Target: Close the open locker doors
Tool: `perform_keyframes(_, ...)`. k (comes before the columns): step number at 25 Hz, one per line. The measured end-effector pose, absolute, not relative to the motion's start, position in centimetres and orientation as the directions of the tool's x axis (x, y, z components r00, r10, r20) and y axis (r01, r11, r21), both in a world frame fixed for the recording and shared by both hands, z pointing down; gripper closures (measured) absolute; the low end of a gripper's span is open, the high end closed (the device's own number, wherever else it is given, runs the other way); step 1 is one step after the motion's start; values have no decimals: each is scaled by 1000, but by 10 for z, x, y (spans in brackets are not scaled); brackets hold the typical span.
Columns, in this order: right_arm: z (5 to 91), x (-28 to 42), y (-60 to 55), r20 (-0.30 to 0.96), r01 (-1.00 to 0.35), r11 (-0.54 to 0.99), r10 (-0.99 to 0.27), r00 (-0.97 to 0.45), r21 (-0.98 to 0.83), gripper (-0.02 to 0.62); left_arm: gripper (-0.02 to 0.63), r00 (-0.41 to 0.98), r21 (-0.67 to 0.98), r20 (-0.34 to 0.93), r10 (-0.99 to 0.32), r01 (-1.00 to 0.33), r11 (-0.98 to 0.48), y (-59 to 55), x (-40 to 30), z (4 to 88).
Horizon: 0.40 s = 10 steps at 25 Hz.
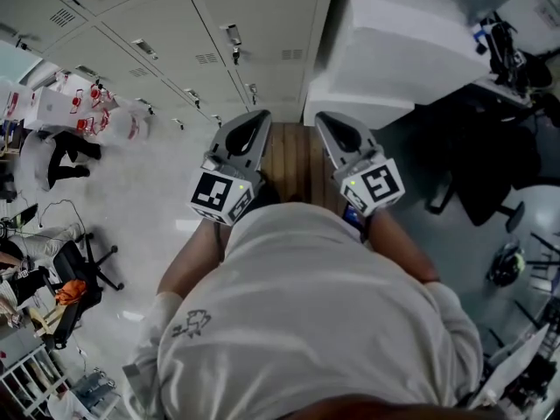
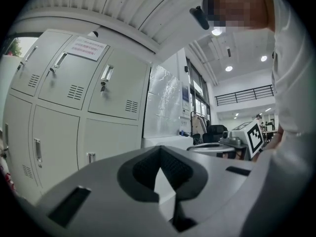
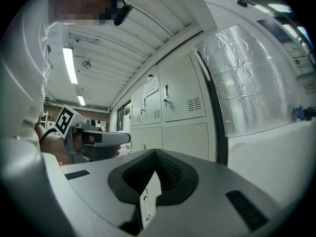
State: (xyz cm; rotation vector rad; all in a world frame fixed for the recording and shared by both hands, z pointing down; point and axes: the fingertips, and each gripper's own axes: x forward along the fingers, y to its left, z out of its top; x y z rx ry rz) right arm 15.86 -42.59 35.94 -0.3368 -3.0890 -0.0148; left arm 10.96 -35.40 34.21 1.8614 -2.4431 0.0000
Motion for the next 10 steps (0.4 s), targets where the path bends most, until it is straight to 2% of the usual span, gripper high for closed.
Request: perform_keyframes(10, 351, 181, -433, 21, 191, 981, 192, -981, -38, 598, 611, -237, 38, 58, -970, -970, 239, -366, 132, 338)
